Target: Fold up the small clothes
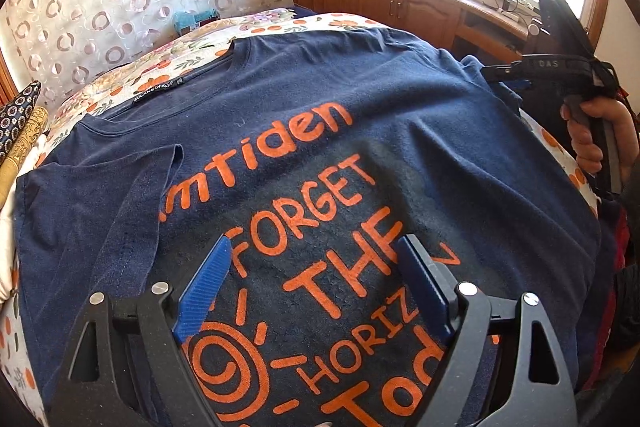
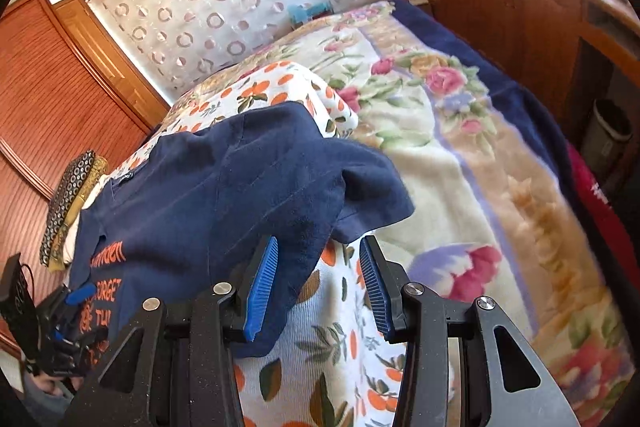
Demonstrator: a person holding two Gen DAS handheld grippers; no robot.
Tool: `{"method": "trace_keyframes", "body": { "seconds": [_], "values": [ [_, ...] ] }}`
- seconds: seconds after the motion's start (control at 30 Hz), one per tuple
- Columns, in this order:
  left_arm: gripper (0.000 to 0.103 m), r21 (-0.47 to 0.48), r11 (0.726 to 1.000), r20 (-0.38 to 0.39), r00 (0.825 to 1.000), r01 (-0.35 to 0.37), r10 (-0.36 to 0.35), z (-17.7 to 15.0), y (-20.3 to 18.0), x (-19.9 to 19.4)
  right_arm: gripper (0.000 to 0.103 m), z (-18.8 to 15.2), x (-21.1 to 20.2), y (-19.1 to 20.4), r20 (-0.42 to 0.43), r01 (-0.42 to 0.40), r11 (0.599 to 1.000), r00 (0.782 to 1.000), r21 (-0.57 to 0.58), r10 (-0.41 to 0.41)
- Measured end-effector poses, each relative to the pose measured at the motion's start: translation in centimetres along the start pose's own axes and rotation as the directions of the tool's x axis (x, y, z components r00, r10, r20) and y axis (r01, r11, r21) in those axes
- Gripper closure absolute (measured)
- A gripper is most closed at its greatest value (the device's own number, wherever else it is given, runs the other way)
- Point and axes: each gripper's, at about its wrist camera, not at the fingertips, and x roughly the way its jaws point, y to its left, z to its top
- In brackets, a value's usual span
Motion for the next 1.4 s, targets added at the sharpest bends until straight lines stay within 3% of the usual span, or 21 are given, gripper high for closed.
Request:
{"method": "trace_keyframes", "body": {
  "seconds": [0.17, 0.3, 0.37, 0.57, 0.67, 0.77, 0.87, 0.9, 0.97, 1.1, 1.2, 1.3, 1.4],
  "values": [
    [0.018, -0.001, 1.000, 0.000, 1.000, 0.001, -0.001, 0.0, 0.0, 0.0, 0.060, 0.5, -0.3, -0.9, -0.025, -0.069, 0.996, 0.997, 0.058, 0.071],
    [0.018, -0.001, 1.000, 0.000, 1.000, 0.001, -0.001, 0.0, 0.0, 0.0, 0.089, 0.8, -0.7, -0.3, -0.025, -0.107, 0.994, 0.994, 0.025, 0.108],
    [0.018, -0.001, 1.000, 0.000, 1.000, 0.001, -0.001, 0.0, 0.0, 0.0, 0.098, 0.9, -1.1, 0.4, -0.009, -0.078, 0.997, 0.997, -0.019, 0.077],
    [0.018, -0.001, 1.000, 0.000, 1.000, 0.000, 0.000, 0.0, 0.0, 0.0, 0.099, 0.9, -4.2, 5.5, 0.115, -0.031, 0.978, 0.992, -0.205, 0.055],
    [0.018, -0.004, 1.000, 0.002, 1.000, -0.001, 0.001, 0.1, 0.1, 0.0, 0.099, -0.1, -4.8, 9.6, 0.110, -0.054, 0.945, 0.990, -0.321, 0.094],
    [0.018, -0.023, 1.000, 0.034, 0.999, -0.012, 0.013, 0.0, 0.7, -0.8, 0.099, -1.9, -4.3, 13.0, 0.043, -0.084, 0.901, 0.993, -0.426, 0.113],
    [0.018, -0.040, 0.999, 0.089, 0.996, -0.005, 0.009, 0.1, 1.0, -2.9, 0.086, -3.4, -3.5, 13.9, -0.010, -0.076, 0.884, 0.997, -0.462, 0.081],
    [0.018, -0.041, 0.999, 0.106, 0.994, -0.003, 0.007, 0.2, 1.0, -3.7, 0.079, -3.7, -3.7, 13.6, -0.008, -0.066, 0.885, 0.997, -0.460, 0.070],
    [0.018, -0.040, 0.999, 0.138, 0.990, 0.005, 0.001, 0.3, 1.0, -5.1, 0.075, -4.0, -4.6, 12.6, 0.023, -0.051, 0.888, 0.997, -0.456, 0.069],
    [0.018, -0.032, 0.999, 0.201, 0.979, 0.030, -0.023, 0.6, 0.4, -8.1, 0.058, -3.3, -6.8, 9.5, 0.120, 0.015, 0.926, 0.992, -0.377, 0.033],
    [0.018, -0.023, 0.999, 0.227, 0.973, 0.039, -0.033, 0.7, -0.2, -9.3, 0.057, -2.4, -5.5, 7.0, 0.112, 0.096, 0.948, 0.992, -0.303, -0.064],
    [0.018, -0.021, 0.999, 0.240, 0.970, 0.043, -0.037, 0.5, -0.4, -9.8, 0.057, -2.2, -2.7, 5.8, 0.061, 0.170, 0.943, 0.985, -0.287, -0.159],
    [0.018, -0.021, 0.999, 0.242, 0.970, 0.040, -0.034, 0.0, -0.3, -10.4, 0.057, -2.1, -1.1, 5.5, 0.023, 0.177, 0.947, 0.984, -0.268, -0.177]
  ]
}}
